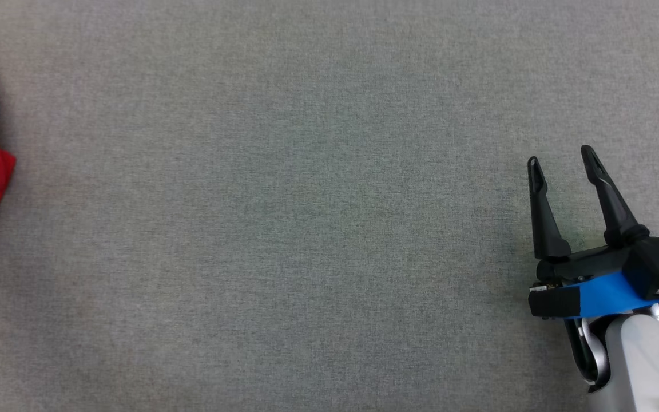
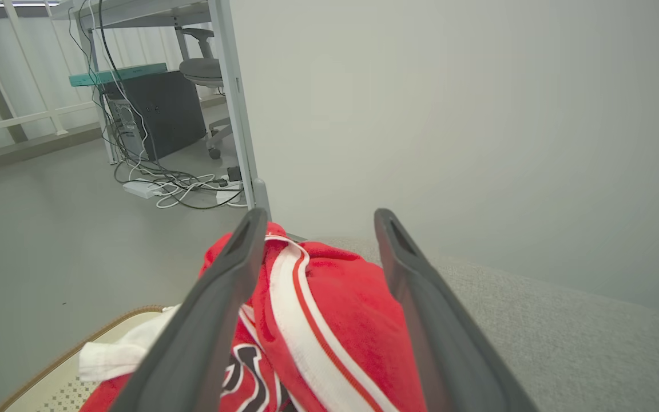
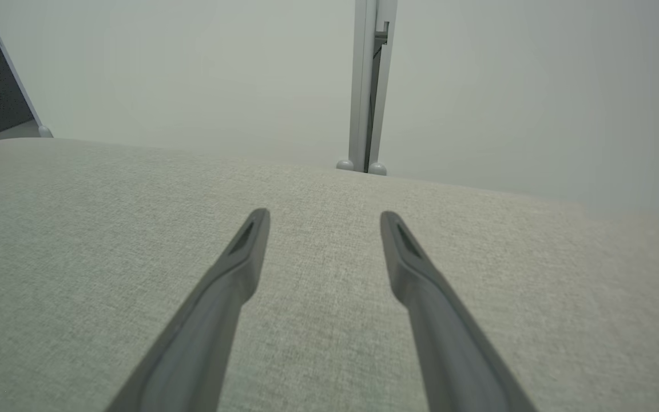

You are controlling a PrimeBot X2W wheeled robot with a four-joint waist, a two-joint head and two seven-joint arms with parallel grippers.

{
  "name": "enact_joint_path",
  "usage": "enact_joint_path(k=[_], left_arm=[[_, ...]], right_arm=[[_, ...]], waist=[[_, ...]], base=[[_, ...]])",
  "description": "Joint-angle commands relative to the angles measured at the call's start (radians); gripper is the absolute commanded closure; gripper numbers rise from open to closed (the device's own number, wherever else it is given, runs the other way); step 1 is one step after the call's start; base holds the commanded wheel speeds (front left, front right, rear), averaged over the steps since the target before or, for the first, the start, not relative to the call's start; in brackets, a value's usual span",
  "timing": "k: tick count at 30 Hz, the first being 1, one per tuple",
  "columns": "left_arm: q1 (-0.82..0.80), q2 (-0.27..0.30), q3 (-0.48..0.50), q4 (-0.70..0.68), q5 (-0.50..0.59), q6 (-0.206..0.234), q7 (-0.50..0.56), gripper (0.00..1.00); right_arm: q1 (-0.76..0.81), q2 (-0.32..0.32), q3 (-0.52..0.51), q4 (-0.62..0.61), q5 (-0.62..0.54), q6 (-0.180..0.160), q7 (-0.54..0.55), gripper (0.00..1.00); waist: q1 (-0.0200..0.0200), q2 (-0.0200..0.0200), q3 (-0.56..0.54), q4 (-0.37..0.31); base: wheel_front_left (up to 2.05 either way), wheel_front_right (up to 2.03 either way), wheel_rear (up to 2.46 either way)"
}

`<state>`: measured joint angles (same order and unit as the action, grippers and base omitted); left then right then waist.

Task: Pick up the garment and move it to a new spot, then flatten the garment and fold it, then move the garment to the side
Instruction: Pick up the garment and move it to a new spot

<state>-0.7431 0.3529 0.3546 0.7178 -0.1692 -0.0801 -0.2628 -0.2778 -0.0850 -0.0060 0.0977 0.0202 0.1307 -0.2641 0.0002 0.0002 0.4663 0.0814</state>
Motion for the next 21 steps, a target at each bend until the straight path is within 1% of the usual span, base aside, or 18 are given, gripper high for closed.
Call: enact_joint_path(k=[1,6,10,15,16,17,18,21], left_arm=[[-0.021,0.006,0.004,0.009,-0.008,-0.004,-0.003,0.00],[-0.081,0.038,0.000,0.196,-0.006,0.010,0.010,0.00],[-0.108,0.056,-0.004,0.324,-0.011,0.017,0.037,0.00],[-0.148,0.060,-0.013,0.431,-0.035,-0.018,0.051,0.00],[-0.152,0.058,-0.012,0.449,-0.042,-0.025,0.055,0.53],[-0.158,0.052,-0.021,0.466,-0.043,-0.031,0.057,0.79],[-0.164,0.047,-0.030,0.479,-0.043,-0.037,0.061,1.00],[-0.176,0.041,-0.040,0.494,-0.057,-0.046,0.039,1.00]], right_arm=[[-0.010,-0.006,-0.003,-0.006,-0.007,0.000,-0.001,0.00],[-0.015,-0.013,-0.016,-0.038,-0.015,0.000,-0.001,0.00],[-0.010,-0.014,-0.020,-0.050,-0.019,0.000,-0.001,0.00],[-0.004,-0.015,-0.023,-0.056,-0.021,0.000,-0.001,0.00],[-0.004,-0.015,-0.022,-0.054,-0.022,0.000,-0.001,0.00],[-0.005,-0.014,-0.019,-0.053,-0.023,0.000,-0.001,0.00],[-0.007,-0.013,-0.017,-0.051,-0.022,0.000,-0.001,0.00],[-0.014,-0.011,-0.012,-0.044,-0.019,0.000,-0.001,0.00]], waist=[[-0.0002,-0.0002,0.006,-0.001],[-0.0002,-0.0002,0.046,-0.018],[-0.0002,-0.0002,0.055,-0.024],[-0.0002,-0.0002,0.056,-0.022],[-0.0002,-0.0002,0.055,-0.020],[-0.0002,-0.0002,0.054,-0.019],[-0.0002,-0.0002,0.053,-0.018],[-0.0002,-0.0002,0.046,-0.017]], base=[[0.00,0.00,0.00],[0.00,0.00,0.00],[0.00,0.00,0.00],[0.00,0.00,0.00],[0.00,0.00,0.00],[0.00,0.00,0.00],[0.00,0.00,0.00],[0.00,0.00,0.00]])
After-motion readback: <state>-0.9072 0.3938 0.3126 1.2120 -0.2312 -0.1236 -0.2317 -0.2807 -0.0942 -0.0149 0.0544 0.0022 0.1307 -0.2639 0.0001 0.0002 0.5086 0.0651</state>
